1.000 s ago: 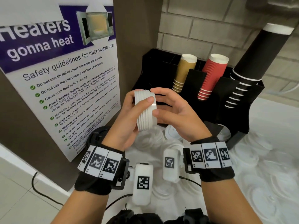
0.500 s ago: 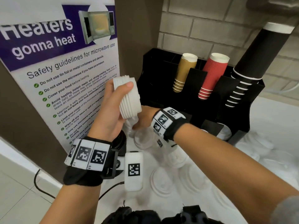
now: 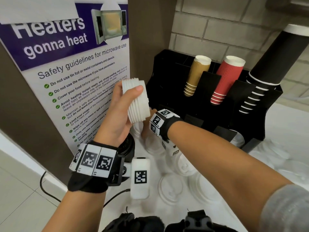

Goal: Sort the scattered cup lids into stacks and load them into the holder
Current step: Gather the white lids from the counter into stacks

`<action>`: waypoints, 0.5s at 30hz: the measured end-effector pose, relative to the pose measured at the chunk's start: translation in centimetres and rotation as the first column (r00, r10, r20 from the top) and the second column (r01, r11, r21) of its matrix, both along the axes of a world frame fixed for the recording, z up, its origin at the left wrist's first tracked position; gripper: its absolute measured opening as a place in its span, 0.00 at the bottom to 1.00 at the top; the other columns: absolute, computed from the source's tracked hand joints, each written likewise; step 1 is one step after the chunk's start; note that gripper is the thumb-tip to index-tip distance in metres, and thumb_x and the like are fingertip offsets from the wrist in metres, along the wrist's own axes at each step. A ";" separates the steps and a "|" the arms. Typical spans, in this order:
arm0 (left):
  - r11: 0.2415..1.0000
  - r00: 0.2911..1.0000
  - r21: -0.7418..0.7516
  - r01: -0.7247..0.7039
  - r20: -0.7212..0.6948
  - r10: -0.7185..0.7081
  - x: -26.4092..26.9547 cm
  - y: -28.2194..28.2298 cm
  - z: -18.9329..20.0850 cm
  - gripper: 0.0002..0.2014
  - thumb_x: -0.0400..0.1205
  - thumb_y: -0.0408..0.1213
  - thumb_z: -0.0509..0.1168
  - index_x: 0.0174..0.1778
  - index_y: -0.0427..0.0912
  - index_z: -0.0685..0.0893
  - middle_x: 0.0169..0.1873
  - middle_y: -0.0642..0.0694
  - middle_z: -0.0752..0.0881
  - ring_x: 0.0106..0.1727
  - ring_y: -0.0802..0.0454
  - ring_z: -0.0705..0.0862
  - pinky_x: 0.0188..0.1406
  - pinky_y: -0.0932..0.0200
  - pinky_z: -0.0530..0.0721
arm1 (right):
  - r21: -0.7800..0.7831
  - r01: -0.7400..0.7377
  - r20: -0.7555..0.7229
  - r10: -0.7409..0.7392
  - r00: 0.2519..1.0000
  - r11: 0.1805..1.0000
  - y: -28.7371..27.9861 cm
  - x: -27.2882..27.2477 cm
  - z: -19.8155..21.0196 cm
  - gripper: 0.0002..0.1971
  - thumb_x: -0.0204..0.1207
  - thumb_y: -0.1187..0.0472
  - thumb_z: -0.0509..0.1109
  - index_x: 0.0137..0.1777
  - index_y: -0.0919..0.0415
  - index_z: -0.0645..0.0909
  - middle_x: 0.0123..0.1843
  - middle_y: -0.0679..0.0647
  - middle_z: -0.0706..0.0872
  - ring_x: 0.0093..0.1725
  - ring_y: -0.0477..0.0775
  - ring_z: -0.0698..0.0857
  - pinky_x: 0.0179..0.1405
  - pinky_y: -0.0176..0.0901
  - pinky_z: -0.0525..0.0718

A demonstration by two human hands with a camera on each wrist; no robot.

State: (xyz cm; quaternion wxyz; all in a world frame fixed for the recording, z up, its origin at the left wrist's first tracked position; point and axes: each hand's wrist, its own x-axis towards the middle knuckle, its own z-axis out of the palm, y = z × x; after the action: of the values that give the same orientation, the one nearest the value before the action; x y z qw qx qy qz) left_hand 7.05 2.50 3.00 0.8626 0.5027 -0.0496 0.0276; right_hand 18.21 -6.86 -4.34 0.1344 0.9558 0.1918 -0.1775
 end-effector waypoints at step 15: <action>0.996 0.998 0.059 -0.061 0.025 0.060 -0.3 0.6 0.2 0.30 0.63 0.53 0.73 0.60 0.50 0.76 0.44 0.53 0.84 0.45 0.55 0.84 0.45 0.54 0.81 | 0.161 -0.121 -0.058 0.132 0.990 0.979 -0.2 -0.7 3.4 0.45 0.64 0.42 0.79 0.79 0.55 0.66 0.66 0.56 0.82 0.64 0.59 0.81 0.66 0.53 0.80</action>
State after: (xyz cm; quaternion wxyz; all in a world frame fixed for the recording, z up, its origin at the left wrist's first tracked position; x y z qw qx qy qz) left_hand 6.79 3.10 3.22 0.8452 0.5293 -0.0453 0.0582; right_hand 17.51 -7.08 -0.92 0.0628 0.9427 0.2702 -0.1854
